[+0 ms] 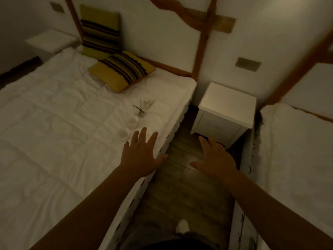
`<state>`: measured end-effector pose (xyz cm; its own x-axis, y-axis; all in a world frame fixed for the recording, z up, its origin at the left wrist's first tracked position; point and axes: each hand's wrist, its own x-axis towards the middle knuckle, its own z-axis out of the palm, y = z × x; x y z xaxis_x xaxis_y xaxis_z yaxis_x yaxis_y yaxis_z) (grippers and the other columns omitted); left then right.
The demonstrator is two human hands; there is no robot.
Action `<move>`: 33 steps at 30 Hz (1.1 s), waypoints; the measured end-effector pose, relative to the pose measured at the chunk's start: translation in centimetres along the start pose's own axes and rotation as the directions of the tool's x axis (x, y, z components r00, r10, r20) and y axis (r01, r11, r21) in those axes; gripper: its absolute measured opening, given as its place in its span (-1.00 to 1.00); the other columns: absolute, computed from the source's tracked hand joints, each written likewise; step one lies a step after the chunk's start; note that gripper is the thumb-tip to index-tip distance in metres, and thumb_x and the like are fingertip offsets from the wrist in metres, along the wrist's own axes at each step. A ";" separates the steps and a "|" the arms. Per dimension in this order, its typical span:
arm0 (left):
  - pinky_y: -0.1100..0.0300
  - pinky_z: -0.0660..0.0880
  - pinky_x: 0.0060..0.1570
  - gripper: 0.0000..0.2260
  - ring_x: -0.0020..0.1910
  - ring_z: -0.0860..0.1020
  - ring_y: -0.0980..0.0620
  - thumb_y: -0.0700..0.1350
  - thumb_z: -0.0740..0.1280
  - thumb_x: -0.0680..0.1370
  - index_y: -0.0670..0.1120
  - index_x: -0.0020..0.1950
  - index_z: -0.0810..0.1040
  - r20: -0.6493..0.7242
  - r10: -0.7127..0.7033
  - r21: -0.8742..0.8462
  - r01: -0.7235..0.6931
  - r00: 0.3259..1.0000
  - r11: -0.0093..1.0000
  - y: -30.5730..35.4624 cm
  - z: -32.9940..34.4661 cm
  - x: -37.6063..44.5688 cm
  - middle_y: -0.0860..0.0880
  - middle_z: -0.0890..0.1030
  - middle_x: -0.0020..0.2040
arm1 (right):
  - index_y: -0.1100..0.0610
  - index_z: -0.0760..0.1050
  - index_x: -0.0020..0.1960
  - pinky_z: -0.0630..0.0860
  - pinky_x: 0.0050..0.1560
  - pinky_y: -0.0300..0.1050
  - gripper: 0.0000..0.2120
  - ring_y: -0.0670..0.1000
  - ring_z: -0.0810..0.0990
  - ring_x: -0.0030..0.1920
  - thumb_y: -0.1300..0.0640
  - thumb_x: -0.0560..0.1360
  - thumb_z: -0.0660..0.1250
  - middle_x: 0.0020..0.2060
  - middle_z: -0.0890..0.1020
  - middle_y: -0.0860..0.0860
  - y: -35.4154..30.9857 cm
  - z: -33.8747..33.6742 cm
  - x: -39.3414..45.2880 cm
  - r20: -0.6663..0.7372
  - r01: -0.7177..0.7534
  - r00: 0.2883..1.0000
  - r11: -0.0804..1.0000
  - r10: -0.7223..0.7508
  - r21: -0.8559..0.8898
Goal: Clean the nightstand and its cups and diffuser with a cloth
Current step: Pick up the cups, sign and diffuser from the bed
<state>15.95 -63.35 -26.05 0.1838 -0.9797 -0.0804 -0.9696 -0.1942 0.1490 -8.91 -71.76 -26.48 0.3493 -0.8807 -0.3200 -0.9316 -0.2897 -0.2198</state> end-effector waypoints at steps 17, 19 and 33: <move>-0.24 0.21 0.39 -0.19 0.54 -0.02 -0.20 0.45 0.11 0.42 0.10 0.53 -0.07 0.096 -0.518 -0.125 0.527 0.850 0.841 -15.0 3.7 15.7 -0.10 -0.05 0.59 | -0.08 -0.19 0.56 0.23 0.42 0.20 -0.05 0.19 0.06 0.51 -0.37 0.41 0.28 0.57 -0.09 0.04 -16.5 -1.0 27.7 0.295 0.497 0.854 0.839 -0.428 -0.221; -0.23 0.22 0.39 -0.19 0.54 -0.02 -0.20 0.43 0.14 0.43 0.08 0.53 -0.05 0.100 -0.553 -0.136 0.562 0.827 0.816 -16.0 3.6 16.8 -0.11 -0.06 0.59 | -0.08 -0.20 0.56 0.24 0.41 0.19 -0.05 0.18 0.06 0.51 -0.37 0.42 0.27 0.57 -0.10 0.03 -18.3 -1.1 29.9 0.329 0.537 0.829 0.808 -0.452 -0.244; -0.22 0.28 0.33 -0.12 0.54 -0.04 -0.22 0.36 0.30 0.41 0.07 0.54 -0.10 0.227 -0.820 -0.195 0.849 0.526 0.491 -18.7 10.9 23.6 -0.12 -0.11 0.58 | -0.06 -0.11 0.55 0.31 0.34 0.15 -0.09 0.17 0.04 0.52 -0.31 0.43 0.32 0.57 -0.04 0.03 -24.2 8.6 44.5 0.542 0.806 0.579 0.529 -0.609 -0.267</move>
<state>36.64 -82.32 -41.43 0.8550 -0.3444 -0.3877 -0.2882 -0.9371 0.1970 30.08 -100.70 -43.31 0.8240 -0.1306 -0.5514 -0.2383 -0.9627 -0.1279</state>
